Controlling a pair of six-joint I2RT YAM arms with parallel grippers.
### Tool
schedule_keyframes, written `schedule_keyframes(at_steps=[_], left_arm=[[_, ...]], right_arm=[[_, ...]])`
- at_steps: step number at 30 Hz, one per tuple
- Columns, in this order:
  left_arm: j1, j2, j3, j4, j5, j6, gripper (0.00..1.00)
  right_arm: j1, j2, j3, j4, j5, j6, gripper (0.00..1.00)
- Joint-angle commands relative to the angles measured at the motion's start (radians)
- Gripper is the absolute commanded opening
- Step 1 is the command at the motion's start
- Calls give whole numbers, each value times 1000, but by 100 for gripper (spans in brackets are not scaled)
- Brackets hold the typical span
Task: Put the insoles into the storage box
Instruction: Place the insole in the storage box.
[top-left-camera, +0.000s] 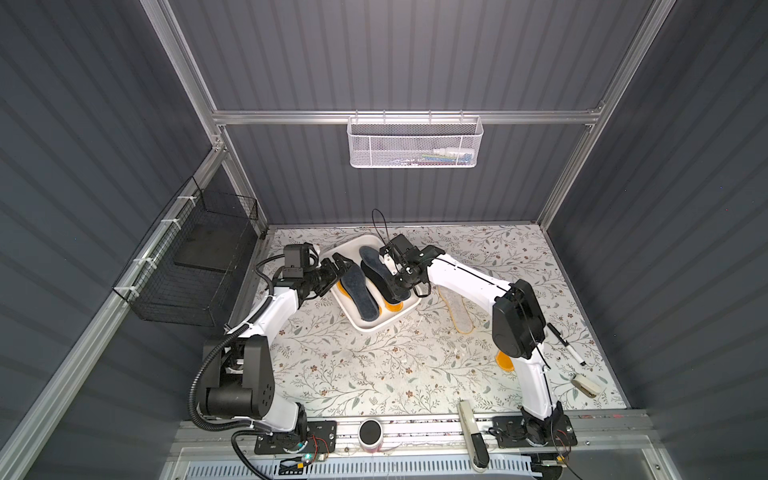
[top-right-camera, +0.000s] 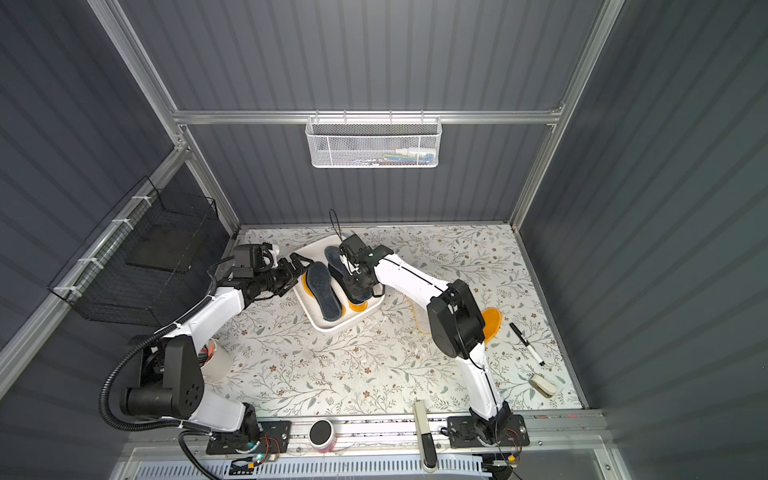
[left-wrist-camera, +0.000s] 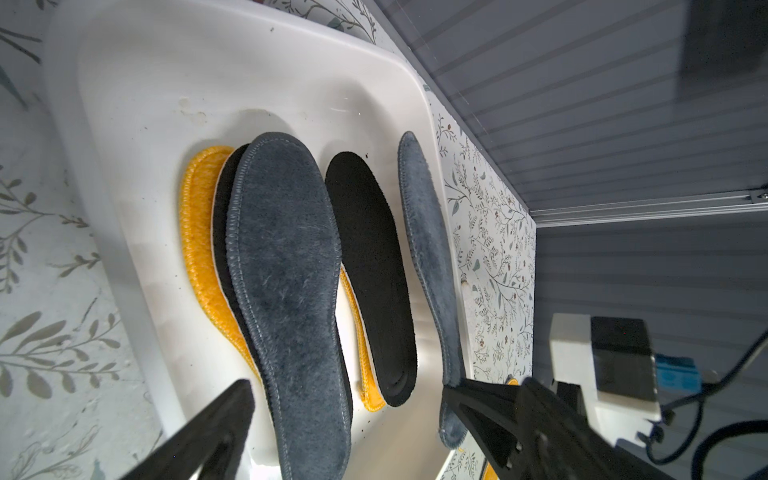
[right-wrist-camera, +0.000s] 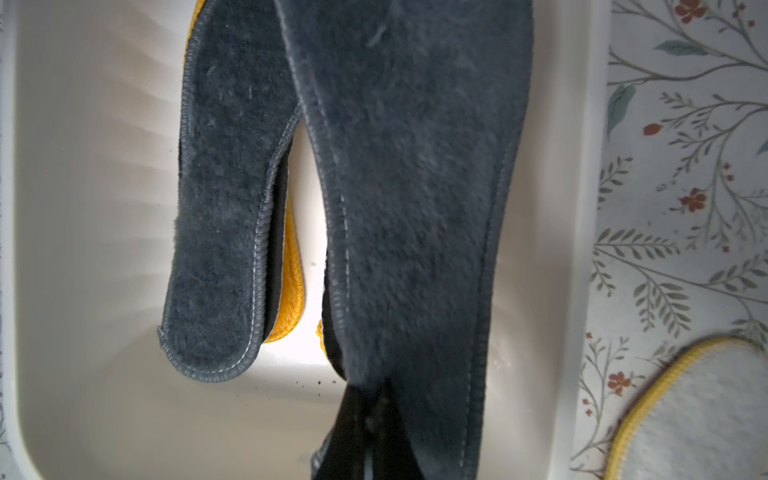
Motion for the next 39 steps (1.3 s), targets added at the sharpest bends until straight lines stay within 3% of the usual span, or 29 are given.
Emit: schedule_keyframes(at_steps=[1, 39], left_arm=[[6, -7, -9, -9, 7, 12, 100], [6, 2, -14, -2, 18, 6, 100]], right_arm=[[10, 20, 27, -26, 21, 21, 0], [13, 157, 136, -53, 3, 93, 0]])
